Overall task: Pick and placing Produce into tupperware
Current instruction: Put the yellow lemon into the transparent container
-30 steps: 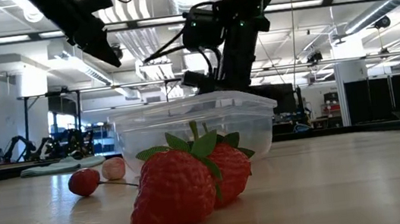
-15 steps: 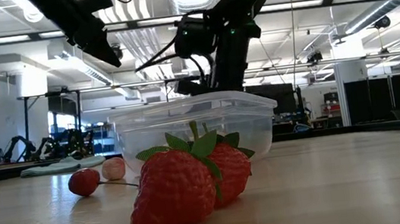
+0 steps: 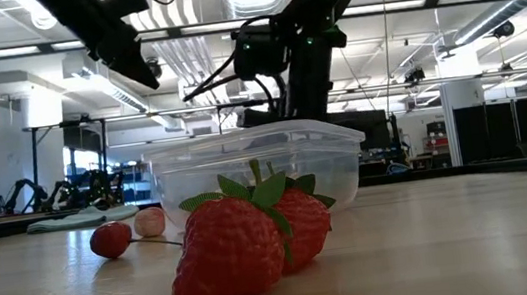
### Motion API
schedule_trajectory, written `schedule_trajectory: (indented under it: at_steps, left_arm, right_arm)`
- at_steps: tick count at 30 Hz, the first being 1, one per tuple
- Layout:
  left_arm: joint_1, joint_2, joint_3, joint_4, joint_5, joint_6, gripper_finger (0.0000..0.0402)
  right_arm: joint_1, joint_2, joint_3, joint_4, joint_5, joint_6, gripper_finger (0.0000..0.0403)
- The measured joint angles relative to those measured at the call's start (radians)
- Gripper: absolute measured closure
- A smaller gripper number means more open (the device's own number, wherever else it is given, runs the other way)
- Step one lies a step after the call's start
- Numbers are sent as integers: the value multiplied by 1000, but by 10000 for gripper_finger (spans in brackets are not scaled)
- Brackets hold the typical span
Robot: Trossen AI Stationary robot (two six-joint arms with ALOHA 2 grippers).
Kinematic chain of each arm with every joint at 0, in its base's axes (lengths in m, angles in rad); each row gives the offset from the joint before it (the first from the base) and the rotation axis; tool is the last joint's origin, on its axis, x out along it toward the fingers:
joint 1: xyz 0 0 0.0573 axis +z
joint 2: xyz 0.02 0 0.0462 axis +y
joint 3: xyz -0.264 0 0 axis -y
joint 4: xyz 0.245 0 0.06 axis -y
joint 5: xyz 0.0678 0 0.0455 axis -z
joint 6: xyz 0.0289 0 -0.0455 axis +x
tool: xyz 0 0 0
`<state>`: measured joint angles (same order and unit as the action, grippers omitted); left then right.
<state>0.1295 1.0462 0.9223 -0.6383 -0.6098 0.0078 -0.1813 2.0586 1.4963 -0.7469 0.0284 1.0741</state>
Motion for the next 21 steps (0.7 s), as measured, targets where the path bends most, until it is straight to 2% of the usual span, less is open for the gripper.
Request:
schedule_trajectory:
  at_steps: [6,15,21]
  left_arm:
    - [0,0,-16,0,0,0,139]
    - [0,-2,-35,0,0,0,139]
    - [0,-2,-35,0,0,0,139]
  right_arm:
    - [0,19,-1,-16,-1,-11,160]
    - [0,27,-3,-18,-2,-13,205]
    - [0,27,-3,-16,-1,-20,196]
